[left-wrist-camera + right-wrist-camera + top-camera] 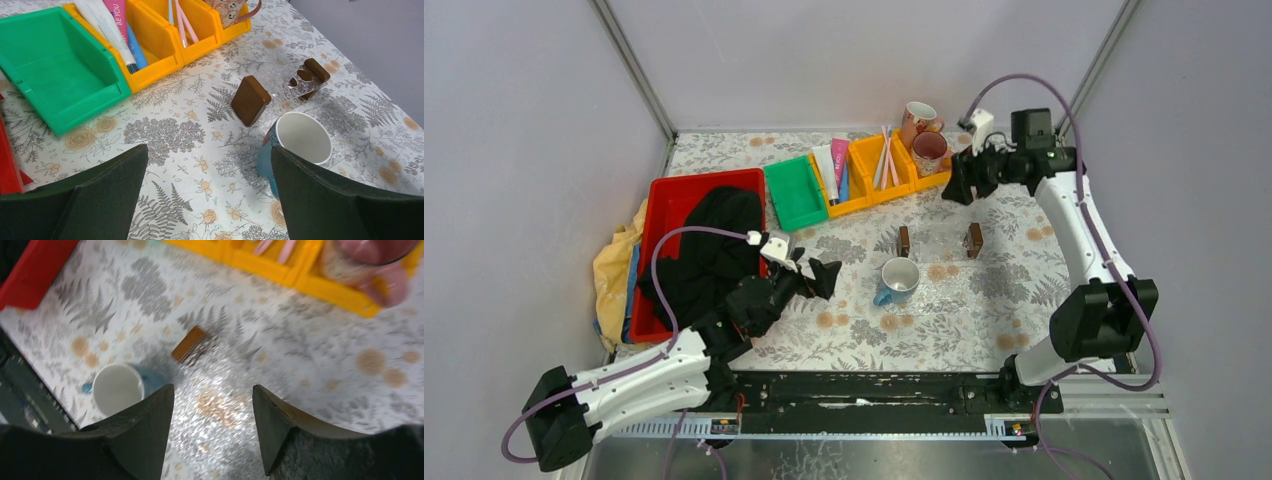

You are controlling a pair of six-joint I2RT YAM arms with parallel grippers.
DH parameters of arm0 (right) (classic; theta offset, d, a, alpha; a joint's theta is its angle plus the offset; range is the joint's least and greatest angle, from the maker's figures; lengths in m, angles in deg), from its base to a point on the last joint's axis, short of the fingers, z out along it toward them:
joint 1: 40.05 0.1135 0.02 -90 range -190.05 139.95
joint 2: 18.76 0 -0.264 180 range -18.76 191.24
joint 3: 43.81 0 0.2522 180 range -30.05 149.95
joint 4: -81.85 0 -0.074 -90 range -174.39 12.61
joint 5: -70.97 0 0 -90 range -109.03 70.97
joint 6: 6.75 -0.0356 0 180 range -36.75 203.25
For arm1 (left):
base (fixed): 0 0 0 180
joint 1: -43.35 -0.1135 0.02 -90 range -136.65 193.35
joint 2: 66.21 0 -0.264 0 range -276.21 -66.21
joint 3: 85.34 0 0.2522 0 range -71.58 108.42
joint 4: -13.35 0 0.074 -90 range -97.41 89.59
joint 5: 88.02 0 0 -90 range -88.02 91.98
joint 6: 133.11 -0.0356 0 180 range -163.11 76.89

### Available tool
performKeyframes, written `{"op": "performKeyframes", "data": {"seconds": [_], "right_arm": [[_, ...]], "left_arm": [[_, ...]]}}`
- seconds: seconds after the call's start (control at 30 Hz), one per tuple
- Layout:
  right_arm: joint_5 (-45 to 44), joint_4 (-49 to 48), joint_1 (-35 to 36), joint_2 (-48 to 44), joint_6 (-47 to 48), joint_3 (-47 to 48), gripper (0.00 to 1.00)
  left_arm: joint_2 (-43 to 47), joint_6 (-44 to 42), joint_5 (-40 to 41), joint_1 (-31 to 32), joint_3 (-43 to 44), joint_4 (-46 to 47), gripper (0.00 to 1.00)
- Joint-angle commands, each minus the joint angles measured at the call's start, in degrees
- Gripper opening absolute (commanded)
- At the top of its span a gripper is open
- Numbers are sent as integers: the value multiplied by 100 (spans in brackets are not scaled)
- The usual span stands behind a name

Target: Prepare toiletry sets of a toothbrush and toothpaste on the tray

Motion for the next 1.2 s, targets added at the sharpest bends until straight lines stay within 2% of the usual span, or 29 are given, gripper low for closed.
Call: {"op": "performKeyframes", "data": {"seconds": [0.0, 0.33, 0.6, 0.97, 1.17], "right_arm": [[180, -743, -237, 351, -342, 696, 66], [-313, -816, -271, 1986, -675, 2359, 67], [69, -1046, -269, 2985, -875, 3611, 71], [502, -1859, -263, 3759, -1551, 4406, 72], [441, -2248, -253, 4173, -1854, 4792, 71]], "left_arm": [[-94, 122, -87, -35, -98, 606, 100], [-354, 82, -122, -63, -58, 793, 100], [-533, 34, -144, -106, 60, 773, 100], [-791, 251, -308, -235, 316, 682, 100], [-752, 474, -486, -312, 347, 639, 100]]}}
